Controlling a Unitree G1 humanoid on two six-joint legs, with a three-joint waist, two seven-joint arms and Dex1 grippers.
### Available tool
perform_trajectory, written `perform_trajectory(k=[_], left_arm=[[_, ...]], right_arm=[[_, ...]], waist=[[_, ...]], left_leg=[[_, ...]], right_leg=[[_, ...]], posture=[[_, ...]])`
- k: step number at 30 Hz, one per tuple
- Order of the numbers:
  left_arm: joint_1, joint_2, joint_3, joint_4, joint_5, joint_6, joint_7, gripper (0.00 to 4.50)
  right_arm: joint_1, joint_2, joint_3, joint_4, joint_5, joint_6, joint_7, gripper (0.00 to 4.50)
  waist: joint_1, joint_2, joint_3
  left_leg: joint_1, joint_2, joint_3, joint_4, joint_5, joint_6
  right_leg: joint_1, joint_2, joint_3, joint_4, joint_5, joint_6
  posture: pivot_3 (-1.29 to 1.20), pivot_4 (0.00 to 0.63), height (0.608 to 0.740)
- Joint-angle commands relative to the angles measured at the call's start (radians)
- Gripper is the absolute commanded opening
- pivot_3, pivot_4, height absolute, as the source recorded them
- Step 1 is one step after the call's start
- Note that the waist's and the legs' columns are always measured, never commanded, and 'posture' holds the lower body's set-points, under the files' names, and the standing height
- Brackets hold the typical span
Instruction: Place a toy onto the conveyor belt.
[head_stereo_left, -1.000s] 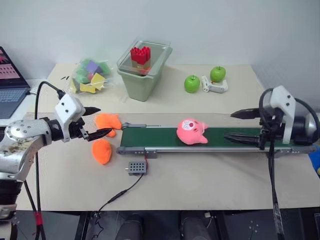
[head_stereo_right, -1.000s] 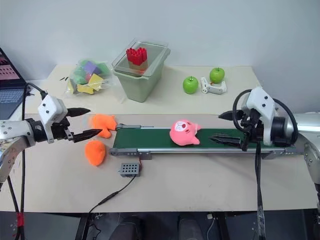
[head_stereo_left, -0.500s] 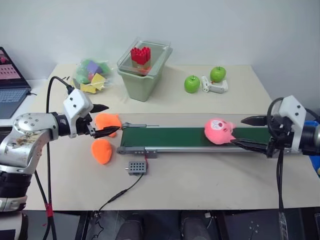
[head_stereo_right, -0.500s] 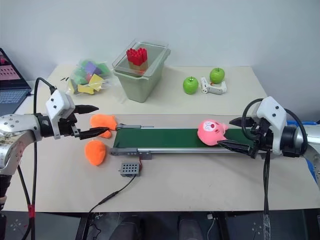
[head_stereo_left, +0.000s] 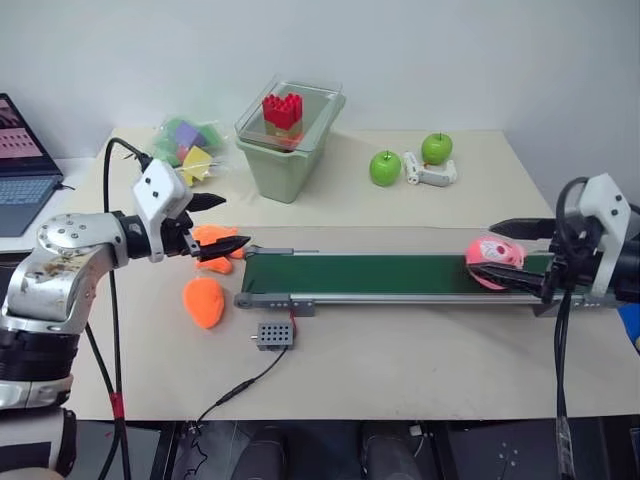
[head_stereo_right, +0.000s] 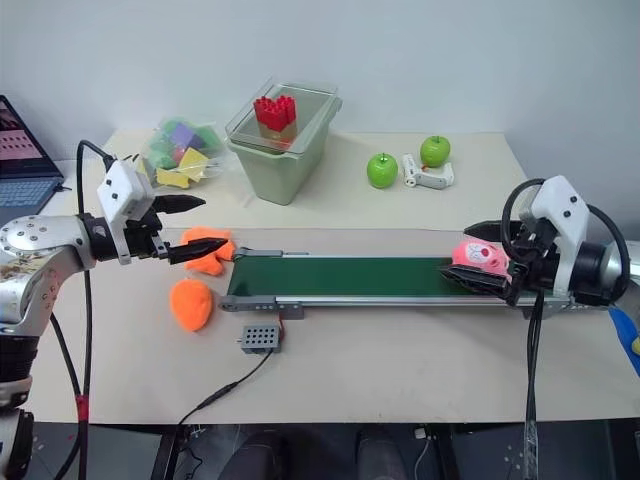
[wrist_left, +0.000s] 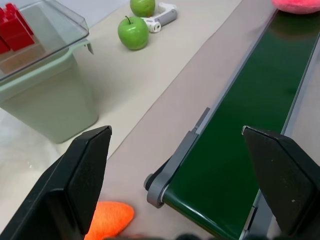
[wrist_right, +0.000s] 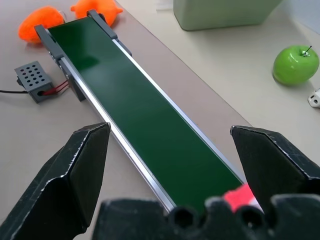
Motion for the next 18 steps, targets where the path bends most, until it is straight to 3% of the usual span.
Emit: perform_trajectory(k=[1,18], left_arm=[[-0.03,-0.001,0.041,-0.028,-0.005,0.015,0.005,4.48],[-0.029,-0.016,0.066,-0.03,-0.015,0.052,0.007,4.48]], right_arm=[[-0.015,0.0,-0.025,-0.014,0.021,0.004,-0.007,4.5],[-0.035,0.005,-0.005,-0.01,0.021,0.004,-0.019,4.5]], waist=[[0.0,0.0,0.0],[0.0,0.0,0.0]], left_leg=[[0.0,0.0,0.0,0.0,0.0,0.0],[0.0,0.0,0.0,0.0,0.0,0.0]], right_leg=[[0.0,0.0,0.0,0.0,0.0,0.0],[0.0,0.0,0.0,0.0,0.0,0.0]], posture=[[0.0,0.15,0.74],[0.0,0.15,0.74]])
